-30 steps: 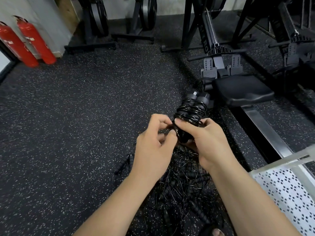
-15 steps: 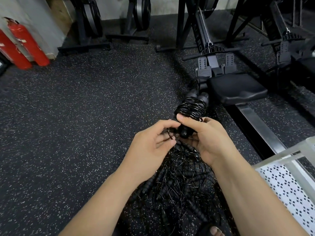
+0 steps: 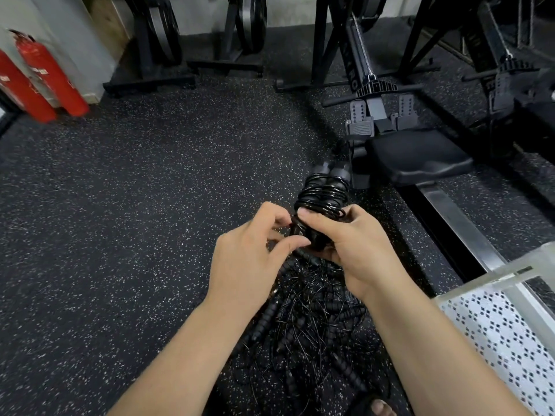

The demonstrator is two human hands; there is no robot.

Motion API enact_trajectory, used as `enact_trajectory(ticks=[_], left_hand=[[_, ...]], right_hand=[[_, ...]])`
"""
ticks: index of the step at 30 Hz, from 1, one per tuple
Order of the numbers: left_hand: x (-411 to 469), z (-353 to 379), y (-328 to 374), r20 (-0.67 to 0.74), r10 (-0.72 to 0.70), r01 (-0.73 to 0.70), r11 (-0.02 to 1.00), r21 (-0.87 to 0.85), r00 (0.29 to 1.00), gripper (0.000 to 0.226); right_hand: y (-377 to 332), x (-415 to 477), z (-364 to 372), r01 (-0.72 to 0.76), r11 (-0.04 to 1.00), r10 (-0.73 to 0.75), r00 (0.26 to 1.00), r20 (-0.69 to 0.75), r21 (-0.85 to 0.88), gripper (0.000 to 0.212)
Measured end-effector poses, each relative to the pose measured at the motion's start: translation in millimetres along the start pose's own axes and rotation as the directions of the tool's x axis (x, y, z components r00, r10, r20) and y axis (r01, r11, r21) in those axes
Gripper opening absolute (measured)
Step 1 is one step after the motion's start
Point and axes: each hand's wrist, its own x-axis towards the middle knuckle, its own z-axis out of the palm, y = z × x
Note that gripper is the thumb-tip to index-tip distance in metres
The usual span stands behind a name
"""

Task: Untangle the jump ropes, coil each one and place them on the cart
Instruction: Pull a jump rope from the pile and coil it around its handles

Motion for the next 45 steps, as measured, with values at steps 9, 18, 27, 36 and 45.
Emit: enact_trajectory(ticks=[9,18,27,36,45], left_hand=[[1.5,6.8,-7.6,-0.029,0.228,-0.228,0.974,0.005,0.973,0.027],[4.2,-2.2,-9.7,0.004,0.209,-0.209,0.976,-0.058,0.978,0.022],[5.6,-6.2,-7.2,0.002,0.125,-0.125,0.991,-0.04,0.992,0.015],[6.8,4.5,-4.5,-0.033,-0.165,0.145,0.933,-0.328,0.986,0.016],[8.7,10.1,-4.9,0.074,-0.48,0.377,0.575,-0.726,0.874,0.044]], right_hand=[[-3.7,-4.6,-0.8,-0.125,0.989,0.119,0.99,0.076,0.078,0.05],[-12.3,-7.4,-5.3,-0.17,0.985,0.168,0.965,0.2,-0.004,0.038],[-13.2,-8.0,0.6,-0.146,0.984,0.166,0.959,0.232,-0.101,0.038],[-10.1,-9.0,-0.8,-0.068,0.983,0.112,0.96,0.256,-0.173,0.034],[-7.0,-10.5,4.0,-0.003,0.975,0.07,0.953,0.294,-0.222,0.036]])
